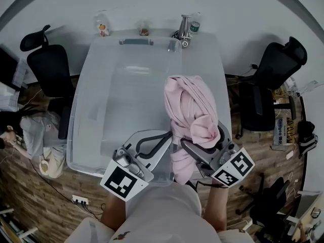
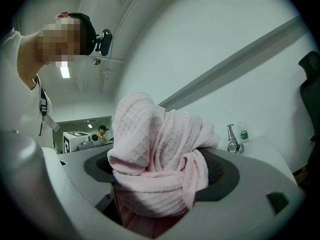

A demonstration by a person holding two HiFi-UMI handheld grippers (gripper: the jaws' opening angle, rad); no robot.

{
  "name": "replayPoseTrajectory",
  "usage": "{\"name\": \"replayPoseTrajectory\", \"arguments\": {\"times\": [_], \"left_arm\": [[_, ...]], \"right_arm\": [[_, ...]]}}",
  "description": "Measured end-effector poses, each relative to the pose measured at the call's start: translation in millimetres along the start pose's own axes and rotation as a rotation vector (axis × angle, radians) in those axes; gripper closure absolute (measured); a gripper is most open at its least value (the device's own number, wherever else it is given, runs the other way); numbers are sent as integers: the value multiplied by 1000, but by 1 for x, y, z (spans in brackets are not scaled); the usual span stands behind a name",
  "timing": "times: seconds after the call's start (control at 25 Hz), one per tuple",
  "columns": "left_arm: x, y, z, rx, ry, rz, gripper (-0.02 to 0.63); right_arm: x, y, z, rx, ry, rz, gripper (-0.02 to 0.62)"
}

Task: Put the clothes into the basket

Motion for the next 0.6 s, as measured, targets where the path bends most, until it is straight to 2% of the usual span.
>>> {"name": "replayPoseTrajectory", "arguments": {"times": [0.6], "left_arm": [[77, 24, 9, 37, 21, -253, 600]], "right_arm": [[-69, 46, -12, 36, 75, -238, 158]]}}
Point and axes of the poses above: the fingertips, and each gripper's own axes: x backward along the fingers, y to its left, z out of its underside, the point moved 6 cm from there along x, backward along the fingers, and after that the axes turned 5 degrees about y, right-handed, at the moved point
